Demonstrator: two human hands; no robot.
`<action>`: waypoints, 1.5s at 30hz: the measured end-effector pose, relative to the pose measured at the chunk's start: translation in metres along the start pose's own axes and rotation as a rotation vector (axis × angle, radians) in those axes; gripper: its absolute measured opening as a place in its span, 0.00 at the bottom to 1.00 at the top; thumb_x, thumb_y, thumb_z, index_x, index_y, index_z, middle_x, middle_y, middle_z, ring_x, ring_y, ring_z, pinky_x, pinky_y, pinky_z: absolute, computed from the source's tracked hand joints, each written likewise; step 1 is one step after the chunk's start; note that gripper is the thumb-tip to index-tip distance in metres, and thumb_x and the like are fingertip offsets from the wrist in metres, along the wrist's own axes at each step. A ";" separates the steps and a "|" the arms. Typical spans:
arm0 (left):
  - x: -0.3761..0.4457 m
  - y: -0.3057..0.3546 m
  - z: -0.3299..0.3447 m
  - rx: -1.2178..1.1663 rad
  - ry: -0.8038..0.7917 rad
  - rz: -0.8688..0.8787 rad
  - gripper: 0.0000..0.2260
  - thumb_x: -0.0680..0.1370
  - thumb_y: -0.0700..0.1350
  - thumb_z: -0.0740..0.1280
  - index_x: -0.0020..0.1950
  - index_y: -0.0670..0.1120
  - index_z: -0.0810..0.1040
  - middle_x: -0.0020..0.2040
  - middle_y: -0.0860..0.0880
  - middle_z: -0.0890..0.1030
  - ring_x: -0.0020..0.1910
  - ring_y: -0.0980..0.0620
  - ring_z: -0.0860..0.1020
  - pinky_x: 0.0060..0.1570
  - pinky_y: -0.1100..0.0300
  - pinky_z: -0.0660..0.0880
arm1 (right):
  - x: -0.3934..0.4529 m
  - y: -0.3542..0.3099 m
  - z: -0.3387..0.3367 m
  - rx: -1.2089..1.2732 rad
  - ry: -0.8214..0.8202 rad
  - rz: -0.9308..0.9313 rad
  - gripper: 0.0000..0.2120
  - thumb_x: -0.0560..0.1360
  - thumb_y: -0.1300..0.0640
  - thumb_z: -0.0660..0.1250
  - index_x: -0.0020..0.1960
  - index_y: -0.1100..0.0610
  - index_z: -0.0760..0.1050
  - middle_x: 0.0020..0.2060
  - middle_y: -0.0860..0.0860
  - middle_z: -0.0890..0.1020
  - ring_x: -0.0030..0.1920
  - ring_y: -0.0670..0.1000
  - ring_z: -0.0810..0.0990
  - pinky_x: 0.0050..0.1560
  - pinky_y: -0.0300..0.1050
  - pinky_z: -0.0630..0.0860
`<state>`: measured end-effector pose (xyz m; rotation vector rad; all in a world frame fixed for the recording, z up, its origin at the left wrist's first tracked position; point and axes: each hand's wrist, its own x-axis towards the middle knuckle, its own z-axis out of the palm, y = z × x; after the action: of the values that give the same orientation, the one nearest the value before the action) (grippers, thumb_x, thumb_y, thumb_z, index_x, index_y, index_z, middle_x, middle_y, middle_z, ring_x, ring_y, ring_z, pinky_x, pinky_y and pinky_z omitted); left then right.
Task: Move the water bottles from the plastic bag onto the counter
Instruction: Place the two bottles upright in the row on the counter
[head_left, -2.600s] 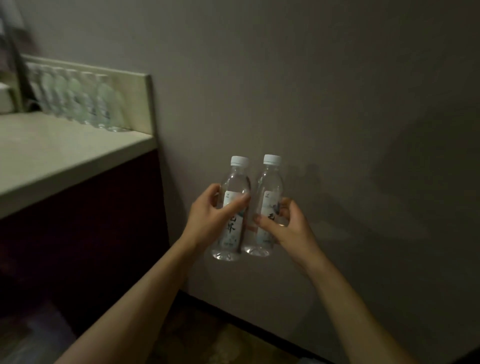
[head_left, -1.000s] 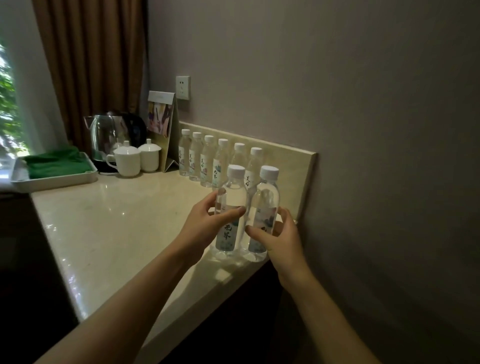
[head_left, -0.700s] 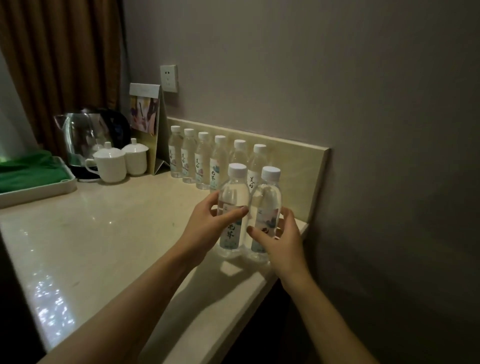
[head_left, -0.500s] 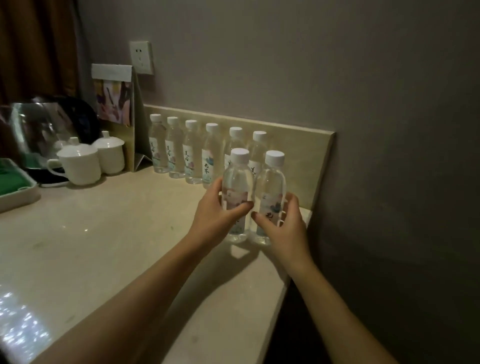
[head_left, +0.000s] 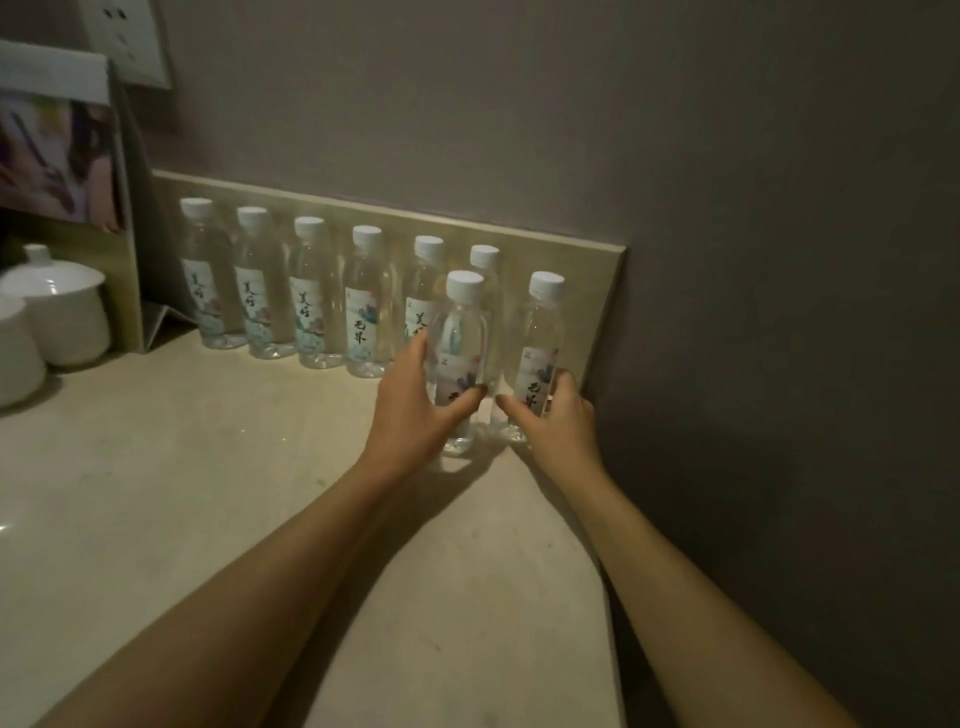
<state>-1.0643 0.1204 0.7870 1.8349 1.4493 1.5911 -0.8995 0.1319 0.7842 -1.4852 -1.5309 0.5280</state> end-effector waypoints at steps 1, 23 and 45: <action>0.002 -0.002 -0.001 0.004 -0.001 0.000 0.30 0.70 0.51 0.77 0.69 0.49 0.70 0.60 0.51 0.80 0.56 0.53 0.79 0.56 0.54 0.79 | 0.003 0.000 0.002 -0.011 0.013 0.001 0.25 0.70 0.46 0.74 0.59 0.57 0.69 0.56 0.56 0.79 0.55 0.56 0.80 0.54 0.55 0.79; 0.010 -0.018 -0.003 -0.041 0.040 0.026 0.30 0.70 0.51 0.77 0.68 0.49 0.71 0.58 0.55 0.79 0.54 0.57 0.78 0.52 0.60 0.79 | 0.054 0.005 0.022 -0.147 0.106 0.029 0.27 0.72 0.47 0.73 0.59 0.60 0.65 0.60 0.61 0.76 0.58 0.62 0.77 0.55 0.57 0.77; 0.011 -0.021 -0.004 -0.034 0.030 0.039 0.29 0.70 0.53 0.77 0.68 0.51 0.71 0.56 0.60 0.77 0.53 0.61 0.77 0.53 0.57 0.80 | 0.053 0.006 0.028 -0.193 0.160 -0.001 0.26 0.74 0.46 0.70 0.61 0.61 0.65 0.62 0.60 0.73 0.62 0.62 0.74 0.56 0.55 0.74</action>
<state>-1.0789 0.1375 0.7787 1.8380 1.3986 1.6587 -0.9118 0.1911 0.7813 -1.6314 -1.4893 0.2587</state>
